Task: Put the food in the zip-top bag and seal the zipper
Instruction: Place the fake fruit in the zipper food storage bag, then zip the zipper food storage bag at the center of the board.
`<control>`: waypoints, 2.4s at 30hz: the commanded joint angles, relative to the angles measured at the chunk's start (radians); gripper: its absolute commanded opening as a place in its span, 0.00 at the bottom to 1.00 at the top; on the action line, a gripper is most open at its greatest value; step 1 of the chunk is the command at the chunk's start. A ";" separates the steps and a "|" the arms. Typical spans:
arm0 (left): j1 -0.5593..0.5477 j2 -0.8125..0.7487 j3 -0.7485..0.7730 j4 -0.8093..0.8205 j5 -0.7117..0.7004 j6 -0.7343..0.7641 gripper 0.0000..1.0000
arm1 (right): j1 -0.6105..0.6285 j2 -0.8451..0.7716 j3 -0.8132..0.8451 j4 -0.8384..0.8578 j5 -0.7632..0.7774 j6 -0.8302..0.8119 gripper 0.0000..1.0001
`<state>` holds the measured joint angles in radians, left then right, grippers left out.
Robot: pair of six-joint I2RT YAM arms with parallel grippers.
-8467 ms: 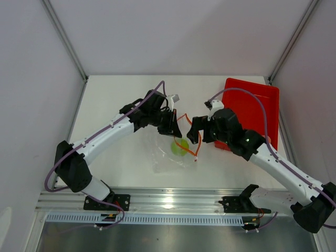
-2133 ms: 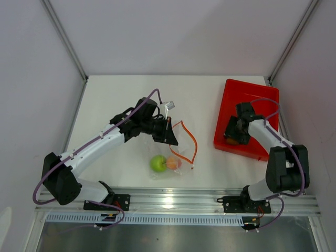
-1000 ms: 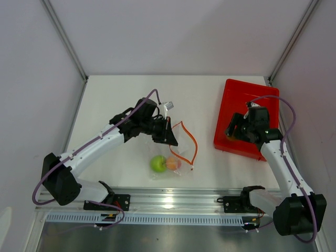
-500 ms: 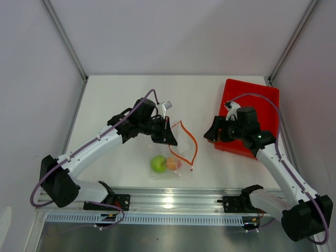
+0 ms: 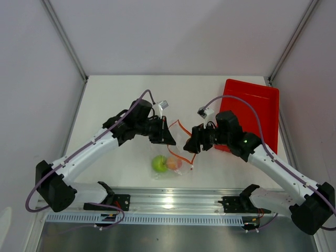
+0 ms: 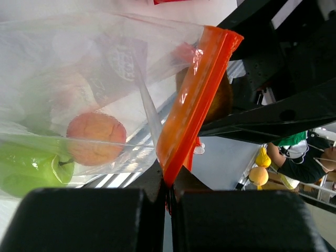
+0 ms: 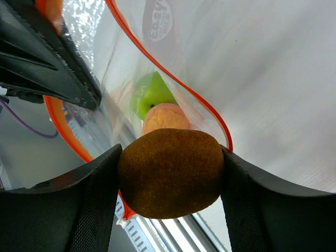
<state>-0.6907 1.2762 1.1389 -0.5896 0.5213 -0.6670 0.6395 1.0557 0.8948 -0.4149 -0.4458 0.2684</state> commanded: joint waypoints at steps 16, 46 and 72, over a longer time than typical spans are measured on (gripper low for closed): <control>-0.021 -0.147 -0.050 -0.002 -0.107 -0.079 0.00 | 0.114 0.035 0.095 0.042 0.053 0.009 0.99; -0.030 -0.302 0.022 -0.223 -0.274 -0.036 0.00 | 0.203 -0.375 -0.143 -0.018 0.020 0.147 0.78; -0.030 -0.281 -0.054 -0.070 -0.167 -0.023 0.01 | 0.657 0.021 -0.040 0.151 0.838 0.100 0.47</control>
<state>-0.7174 1.0126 1.1042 -0.7170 0.3222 -0.7105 1.2865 1.0760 0.7895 -0.3237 0.2401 0.3878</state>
